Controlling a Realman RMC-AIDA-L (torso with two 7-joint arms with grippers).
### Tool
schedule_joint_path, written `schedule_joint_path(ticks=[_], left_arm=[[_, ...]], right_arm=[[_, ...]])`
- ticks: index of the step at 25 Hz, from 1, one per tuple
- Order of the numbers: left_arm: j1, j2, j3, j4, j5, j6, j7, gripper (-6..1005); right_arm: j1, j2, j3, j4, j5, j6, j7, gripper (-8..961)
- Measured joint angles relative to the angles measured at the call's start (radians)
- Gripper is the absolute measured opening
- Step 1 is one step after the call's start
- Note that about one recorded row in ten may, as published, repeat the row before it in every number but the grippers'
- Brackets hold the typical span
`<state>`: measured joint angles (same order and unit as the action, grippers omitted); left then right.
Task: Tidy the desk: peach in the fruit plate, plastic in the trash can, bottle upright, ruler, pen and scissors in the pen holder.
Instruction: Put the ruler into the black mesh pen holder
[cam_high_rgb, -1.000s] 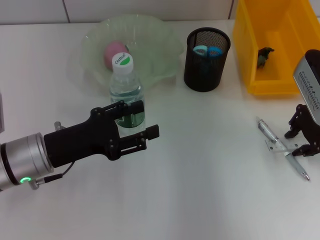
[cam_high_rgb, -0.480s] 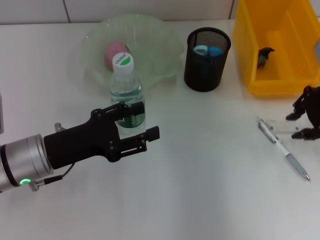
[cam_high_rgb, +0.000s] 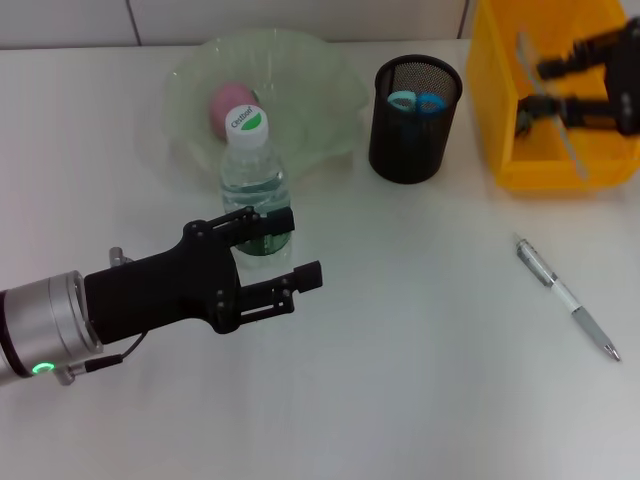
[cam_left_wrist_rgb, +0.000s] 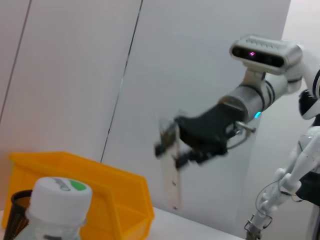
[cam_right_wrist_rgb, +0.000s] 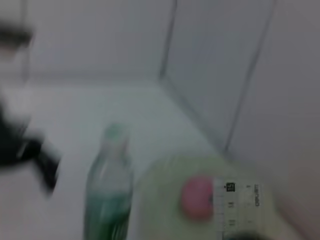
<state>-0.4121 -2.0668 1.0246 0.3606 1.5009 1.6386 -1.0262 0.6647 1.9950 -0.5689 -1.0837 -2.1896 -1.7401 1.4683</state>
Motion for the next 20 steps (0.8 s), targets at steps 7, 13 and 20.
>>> schedule_joint_path(ticks=[7, 13, 20], left_arm=[[0.013, 0.002, -0.005, 0.027, 0.002, 0.011, 0.0, 750], [0.021, 0.004, -0.009, 0.036, 0.002, 0.014, 0.002, 750], [0.053, 0.012, 0.0, 0.067, 0.004, 0.049, 0.023, 750]], right_arm=[[-0.054, 0.075, 0.005, 0.281, 0.492, 0.255, -0.047, 388], [0.02, 0.087, -0.031, 0.644, 0.738, 0.406, -0.303, 390], [0.078, 0.092, -0.03, 0.84, 0.859, 0.514, -0.55, 394]])
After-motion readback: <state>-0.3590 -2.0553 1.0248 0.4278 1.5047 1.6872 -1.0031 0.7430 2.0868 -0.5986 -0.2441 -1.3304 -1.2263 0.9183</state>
